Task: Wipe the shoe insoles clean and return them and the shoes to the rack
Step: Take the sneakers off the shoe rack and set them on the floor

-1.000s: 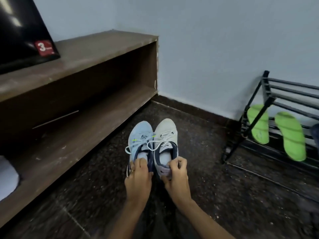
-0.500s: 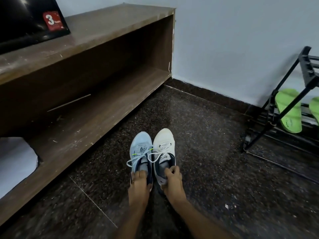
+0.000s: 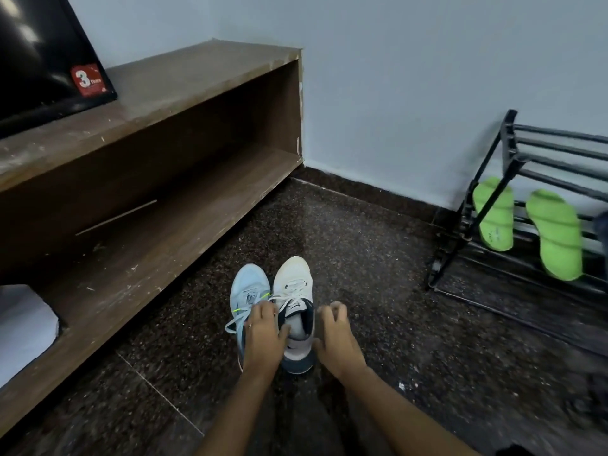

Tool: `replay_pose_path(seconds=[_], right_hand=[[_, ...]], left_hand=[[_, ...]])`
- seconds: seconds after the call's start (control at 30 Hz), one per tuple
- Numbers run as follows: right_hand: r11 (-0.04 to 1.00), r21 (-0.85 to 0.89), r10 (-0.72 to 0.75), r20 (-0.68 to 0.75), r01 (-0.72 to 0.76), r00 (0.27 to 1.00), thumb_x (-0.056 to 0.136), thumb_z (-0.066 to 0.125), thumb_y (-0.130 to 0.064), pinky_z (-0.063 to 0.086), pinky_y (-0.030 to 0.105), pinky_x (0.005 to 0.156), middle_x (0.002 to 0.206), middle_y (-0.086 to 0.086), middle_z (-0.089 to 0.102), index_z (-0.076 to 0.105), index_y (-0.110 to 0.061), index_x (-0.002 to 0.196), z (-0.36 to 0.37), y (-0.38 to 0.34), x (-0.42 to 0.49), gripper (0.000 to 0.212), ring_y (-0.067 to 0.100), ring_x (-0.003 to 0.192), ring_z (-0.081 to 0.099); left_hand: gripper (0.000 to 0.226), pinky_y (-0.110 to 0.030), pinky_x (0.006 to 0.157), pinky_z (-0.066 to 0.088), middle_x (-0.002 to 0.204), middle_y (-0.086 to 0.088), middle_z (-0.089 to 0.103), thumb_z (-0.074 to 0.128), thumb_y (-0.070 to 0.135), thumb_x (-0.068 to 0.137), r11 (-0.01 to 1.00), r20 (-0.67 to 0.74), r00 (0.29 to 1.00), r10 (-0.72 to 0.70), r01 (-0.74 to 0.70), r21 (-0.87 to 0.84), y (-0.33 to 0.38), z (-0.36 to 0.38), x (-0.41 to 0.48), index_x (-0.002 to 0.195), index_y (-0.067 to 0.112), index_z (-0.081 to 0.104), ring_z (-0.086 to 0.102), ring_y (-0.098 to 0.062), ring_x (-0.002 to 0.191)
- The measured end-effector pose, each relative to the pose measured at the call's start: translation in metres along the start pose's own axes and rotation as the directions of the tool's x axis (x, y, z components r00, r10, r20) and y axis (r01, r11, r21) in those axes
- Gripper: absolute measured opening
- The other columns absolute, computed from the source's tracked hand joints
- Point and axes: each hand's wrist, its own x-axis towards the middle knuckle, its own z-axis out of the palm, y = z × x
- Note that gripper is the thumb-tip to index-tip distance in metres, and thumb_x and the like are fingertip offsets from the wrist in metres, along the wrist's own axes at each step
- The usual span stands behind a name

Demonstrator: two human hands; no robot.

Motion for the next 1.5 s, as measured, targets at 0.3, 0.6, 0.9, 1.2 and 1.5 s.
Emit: replay_pose_path(seconds=[0.3, 0.6, 0.9, 1.2, 1.5], right_hand=[[0.991, -0.122, 0.005, -0.322, -0.047, 0.947, 0.087, 0.051, -0.006, 0.047, 0.035, 0.091, 0.141, 0.008, 0.017, 0.032, -0.015, 0.135, -0.166, 0.017, -0.015, 0.053, 0.029, 0.125, 0.038], [0.952, -0.245, -0.002, -0.608, -0.185, 0.794, 0.076, 0.049, 0.003, 0.043, 0.04, 0.092, 0.134, 0.019, 0.034, 0.044, -0.008, 0.124, -0.349, 0.103, -0.059, 0.049, 0.038, 0.121, 0.041], [0.839, -0.36, -0.032, -0.782, -0.409, 0.622, 0.063, 0.06, 0.007, 0.048, 0.045, 0.082, 0.117, 0.028, 0.048, 0.053, 0.0, 0.101, -0.494, 0.211, -0.131, 0.04, 0.045, 0.102, 0.051], [0.723, -0.258, 0.182, -0.824, -0.641, 0.537, 0.068, 0.073, -0.02, 0.044, 0.055, 0.093, 0.129, 0.028, 0.04, 0.046, -0.002, 0.124, -0.551, 0.304, -0.165, 0.065, 0.05, 0.114, 0.042], [0.888, 0.055, 0.276, -0.858, -0.456, 0.434, 0.085, 0.059, -0.007, 0.037, 0.035, 0.065, 0.103, 0.011, 0.045, 0.041, -0.009, 0.098, -0.556, 0.312, -0.166, 0.022, 0.03, 0.075, 0.048]], left_hand=[[0.031, -0.036, 0.092, 0.042, 0.12, -0.009, 0.046, 0.068, 0.015, 0.086, 0.916, -0.137, 0.919, 0.37, -0.386, -0.112, 0.206, -0.04, 0.033, 0.112, 0.005, 0.053, 0.05, -0.026, 0.109], [0.033, -0.036, 0.093, 0.046, 0.114, -0.003, 0.041, 0.067, 0.014, 0.086, 0.733, -0.102, 0.762, 0.639, -0.644, -0.22, 0.401, -0.021, 0.012, 0.112, 0.006, 0.049, 0.051, -0.023, 0.103], [0.044, -0.034, 0.103, 0.04, 0.131, -0.005, 0.04, 0.063, 0.022, 0.089, 0.511, 0.009, 0.533, 0.846, -0.807, -0.295, 0.556, 0.054, -0.03, 0.127, 0.01, 0.046, 0.043, -0.022, 0.121], [0.072, -0.041, 0.117, 0.023, 0.162, -0.012, 0.005, 0.059, 0.029, 0.093, 0.487, 0.258, 0.44, 0.86, -0.859, -0.157, 0.641, 0.117, -0.04, 0.152, 0.011, 0.022, 0.008, -0.034, 0.148], [0.032, -0.039, 0.081, 0.045, 0.131, -0.015, 0.044, 0.048, 0.02, 0.101, 0.55, 0.22, 0.52, 0.825, -0.829, -0.103, 0.665, 0.141, -0.045, 0.125, 0.0, 0.044, 0.051, -0.035, 0.116]])
